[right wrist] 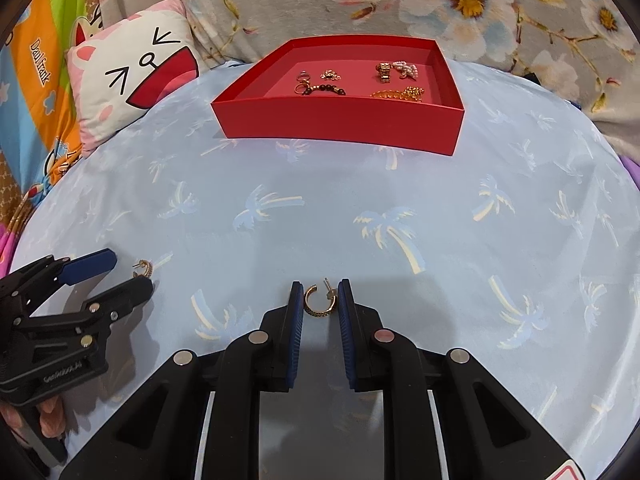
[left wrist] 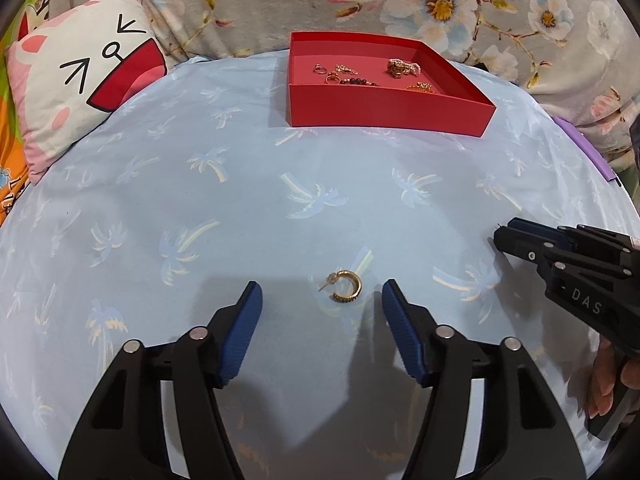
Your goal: Organize jewelry
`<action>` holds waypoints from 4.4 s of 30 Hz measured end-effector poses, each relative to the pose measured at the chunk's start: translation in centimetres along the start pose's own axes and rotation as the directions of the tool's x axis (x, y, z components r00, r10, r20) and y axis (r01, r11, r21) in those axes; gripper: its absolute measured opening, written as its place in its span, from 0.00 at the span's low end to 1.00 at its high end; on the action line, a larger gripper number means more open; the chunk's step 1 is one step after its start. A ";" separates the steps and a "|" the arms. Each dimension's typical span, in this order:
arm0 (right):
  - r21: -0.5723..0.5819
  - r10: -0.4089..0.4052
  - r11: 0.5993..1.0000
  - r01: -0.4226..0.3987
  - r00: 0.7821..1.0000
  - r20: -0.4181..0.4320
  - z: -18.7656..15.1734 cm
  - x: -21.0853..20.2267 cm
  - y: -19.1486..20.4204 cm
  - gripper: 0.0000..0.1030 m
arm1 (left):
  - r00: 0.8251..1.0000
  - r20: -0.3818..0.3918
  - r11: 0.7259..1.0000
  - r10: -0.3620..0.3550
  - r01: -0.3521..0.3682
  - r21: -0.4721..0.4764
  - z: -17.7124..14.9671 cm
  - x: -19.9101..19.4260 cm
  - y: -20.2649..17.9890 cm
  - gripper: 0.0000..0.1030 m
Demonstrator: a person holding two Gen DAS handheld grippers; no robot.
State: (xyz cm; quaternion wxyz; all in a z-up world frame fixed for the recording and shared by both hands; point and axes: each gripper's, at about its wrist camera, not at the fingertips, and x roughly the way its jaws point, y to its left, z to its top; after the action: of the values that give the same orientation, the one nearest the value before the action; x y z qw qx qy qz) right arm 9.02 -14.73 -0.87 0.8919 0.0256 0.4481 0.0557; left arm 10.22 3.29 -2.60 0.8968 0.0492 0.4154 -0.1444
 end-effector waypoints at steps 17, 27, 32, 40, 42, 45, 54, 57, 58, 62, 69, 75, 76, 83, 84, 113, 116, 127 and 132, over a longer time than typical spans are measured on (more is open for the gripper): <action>0.000 0.000 1.000 0.000 1.000 0.000 -0.1 -0.1 -0.1 0.16 | 1.000 0.007 0.998 0.012 -0.013 0.057 0.2 0.1 -1.4 0.19; 0.015 0.005 1.000 -0.005 1.000 0.000 -0.5 -0.5 -0.5 0.16 | 1.000 0.006 0.997 0.005 -0.006 0.072 0.2 0.1 -1.9 0.19; 0.028 0.011 1.000 -0.011 1.000 0.007 -0.2 -0.9 -0.9 0.16 | 1.000 0.002 0.998 -0.007 0.007 0.069 0.4 0.2 -2.0 0.19; 0.043 0.019 0.999 -0.020 0.999 0.030 1.1 -1.9 -1.9 0.16 | 1.000 0.015 0.996 -0.011 0.010 0.083 3.2 0.3 -2.2 0.19; 0.044 0.022 0.999 -0.024 0.999 0.031 2.4 -2.1 -2.5 0.16 | 1.000 0.020 0.996 -0.013 0.011 0.092 4.8 0.2 -2.1 0.19; 0.052 0.019 0.998 -0.021 0.999 0.038 5.0 -2.2 -3.8 0.16 | 0.999 0.051 0.995 -0.009 0.003 0.101 8.0 -0.1 -2.0 0.19; 0.067 -0.024 0.998 0.017 0.994 0.104 16.4 0.8 -6.0 0.16 | 0.993 0.119 0.998 -0.004 -0.003 0.061 18.8 3.2 -2.4 0.19; 0.080 -0.016 0.997 0.009 0.996 0.091 18.9 2.9 -6.2 0.16 | 0.993 0.120 0.999 0.011 -0.016 0.043 21.4 5.5 -2.5 0.19; 0.086 -0.013 0.996 0.006 0.996 0.086 19.4 3.5 -6.3 0.16 | 0.993 0.114 0.999 0.010 -0.015 0.039 21.9 6.2 -2.5 0.19; 0.105 -0.002 0.994 -0.004 0.998 0.060 21.5 6.6 -6.5 0.16 | 0.995 0.092 0.999 0.027 -0.029 0.020 23.8 9.3 -2.3 0.19; 0.110 0.000 0.994 -0.002 1.000 0.017 22.9 10.5 -6.4 0.16 | 0.999 0.044 0.999 0.031 -0.032 0.004 25.2 13.6 -1.9 0.19; 0.108 -0.007 0.994 0.006 1.000 0.005 23.1 12.1 -6.4 0.16 | 0.999 0.029 0.999 0.034 -0.034 -0.006 25.8 15.2 -1.8 0.19; 0.106 -0.012 0.994 0.011 1.000 0.006 23.1 12.3 -6.4 0.16 | 0.999 0.027 0.999 0.038 -0.038 -0.006 25.8 15.4 -1.8 0.19; 0.101 -0.027 0.995 0.027 1.000 -0.004 23.0 13.5 -6.4 0.16 | 0.999 0.010 0.999 0.048 -0.048 -0.010 25.7 16.5 -1.6 0.19; 0.102 -0.027 0.994 0.028 1.000 -0.005 23.0 13.6 -6.3 0.16 | 0.999 0.008 0.999 0.049 -0.049 -0.012 25.7 16.6 -1.6 0.19; 0.102 -0.043 0.994 0.035 0.995 0.084 20.1 9.4 -6.5 0.34 | 0.992 0.076 0.995 0.101 -0.100 -0.015 23.6 12.9 -2.0 0.35; 0.088 -0.068 0.994 0.059 0.992 0.105 18.8 7.8 -6.0 0.40 | 0.989 0.099 0.994 0.108 -0.110 0.005 22.5 11.2 -2.8 0.35; 0.086 -0.076 0.994 0.064 0.986 0.146 14.1 2.7 -4.6 0.51 | 0.987 0.127 0.995 0.099 -0.102 0.015 18.2 6.4 -4.2 0.42; 0.094 -0.079 0.994 0.064 0.984 0.162 12.3 1.6 -3.8 0.58 | 0.987 0.124 0.994 0.104 -0.106 0.008 16.6 5.5 -4.4 0.42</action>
State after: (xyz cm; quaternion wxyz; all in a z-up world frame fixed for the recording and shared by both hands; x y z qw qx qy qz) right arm 20.11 -18.26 4.87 0.9254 0.0532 0.3753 0.0014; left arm 24.38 -5.52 4.18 0.9267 0.0685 0.3551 -0.1026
